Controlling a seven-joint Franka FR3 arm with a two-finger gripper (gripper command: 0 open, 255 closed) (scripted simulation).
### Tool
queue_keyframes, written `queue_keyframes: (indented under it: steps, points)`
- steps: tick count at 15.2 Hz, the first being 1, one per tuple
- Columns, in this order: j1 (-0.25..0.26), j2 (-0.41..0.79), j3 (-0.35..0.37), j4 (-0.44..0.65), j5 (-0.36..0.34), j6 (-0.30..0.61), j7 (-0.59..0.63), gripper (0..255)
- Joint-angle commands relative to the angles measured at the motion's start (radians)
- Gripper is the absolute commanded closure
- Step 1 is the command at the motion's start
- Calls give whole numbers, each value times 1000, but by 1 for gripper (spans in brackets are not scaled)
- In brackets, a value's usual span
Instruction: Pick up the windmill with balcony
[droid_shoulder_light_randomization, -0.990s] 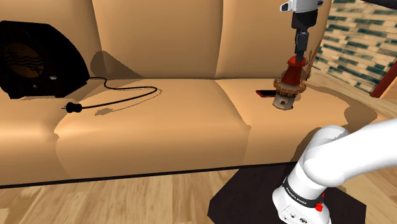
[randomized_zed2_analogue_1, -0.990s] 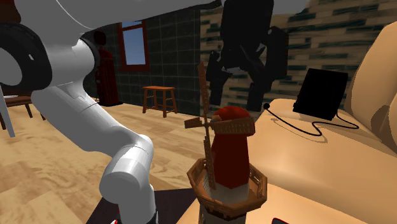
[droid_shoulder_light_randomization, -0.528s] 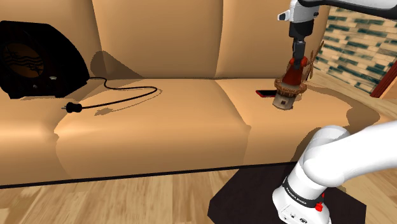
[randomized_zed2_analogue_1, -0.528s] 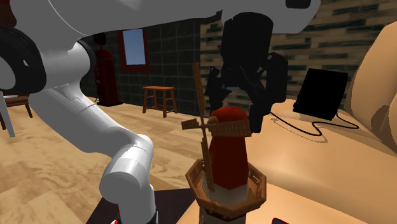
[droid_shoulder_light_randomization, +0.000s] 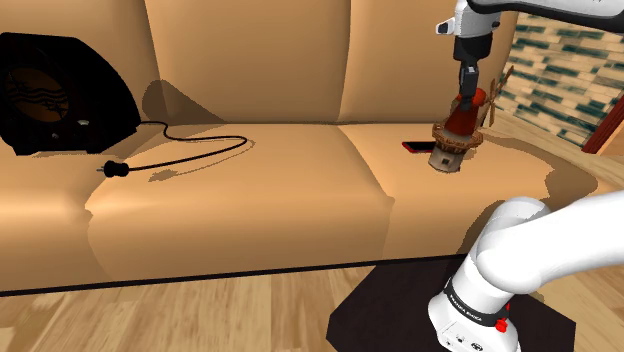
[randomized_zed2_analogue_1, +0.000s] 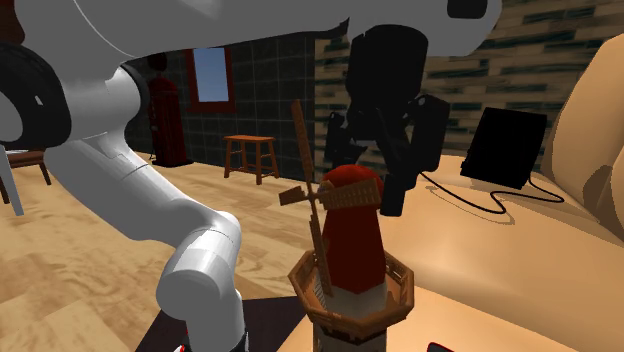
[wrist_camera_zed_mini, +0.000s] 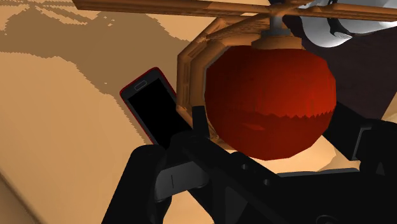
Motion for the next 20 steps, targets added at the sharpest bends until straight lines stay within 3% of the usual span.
queue_keyframes:
  steps: [1, 20]
  points:
    - [0, 1, 0, -2, 2, -1, 0, 255]
    - [7, 123, 16, 301, 7, -173, -72, 255]
